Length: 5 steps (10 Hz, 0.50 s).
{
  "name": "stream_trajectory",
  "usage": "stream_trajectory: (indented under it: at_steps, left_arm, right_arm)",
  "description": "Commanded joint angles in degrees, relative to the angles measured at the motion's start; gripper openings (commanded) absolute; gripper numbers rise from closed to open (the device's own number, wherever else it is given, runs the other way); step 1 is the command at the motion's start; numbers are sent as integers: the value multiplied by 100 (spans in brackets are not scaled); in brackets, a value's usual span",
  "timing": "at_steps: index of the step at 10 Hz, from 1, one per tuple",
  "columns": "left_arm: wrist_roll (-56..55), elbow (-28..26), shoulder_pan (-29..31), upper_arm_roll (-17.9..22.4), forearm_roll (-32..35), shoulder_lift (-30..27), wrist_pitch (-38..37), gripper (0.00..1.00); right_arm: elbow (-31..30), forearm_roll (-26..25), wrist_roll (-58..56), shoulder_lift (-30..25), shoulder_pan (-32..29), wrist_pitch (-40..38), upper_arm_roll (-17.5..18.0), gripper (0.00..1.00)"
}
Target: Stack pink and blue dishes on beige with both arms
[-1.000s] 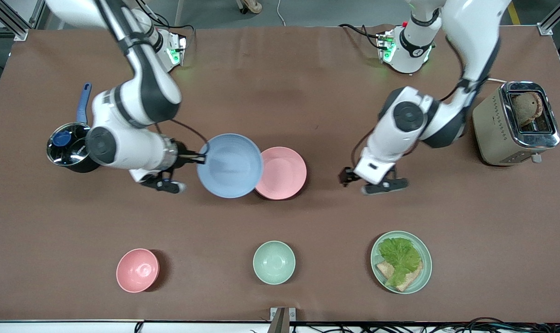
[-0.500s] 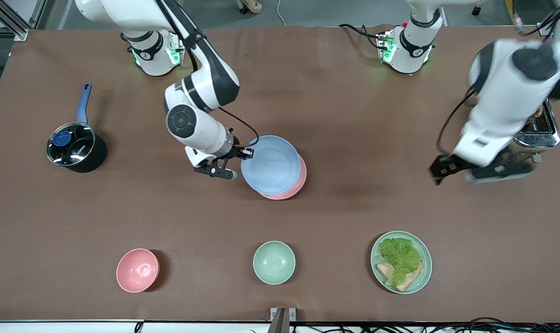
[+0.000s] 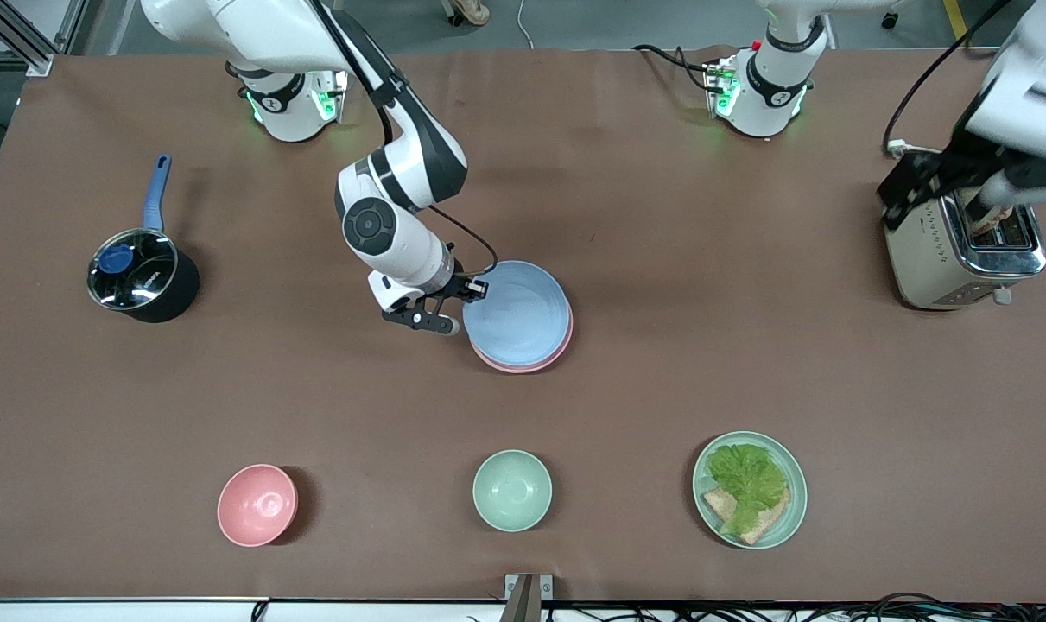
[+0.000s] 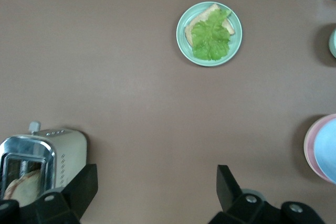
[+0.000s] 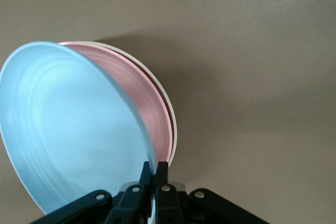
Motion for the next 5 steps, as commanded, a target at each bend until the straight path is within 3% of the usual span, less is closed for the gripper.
stream_trajectory:
  at_steps: [1, 2, 3, 4, 5]
  left_arm:
    - [419, 199, -145, 429, -530, 42, -571, 100]
    - [429, 146, -137, 448, -532, 15, -590, 100]
    - [438, 207, -128, 448, -463, 67, -564, 100]
    - [438, 329, -146, 457, -436, 224, -529, 100]
    - [403, 739, -146, 457, -401, 478, -537, 100]
  right_arm:
    - [-153, 54, 65, -6, 70, 161, -46, 38]
    - [-136, 54, 65, -6, 44, 143, -55, 67]
    - [-109, 54, 65, -23, 17, 91, -64, 87]
    - [-100, -33, 30, -215, 17, -162, -168, 100]
    - [-92, -260, 38, -626, 34, -617, -526, 100]
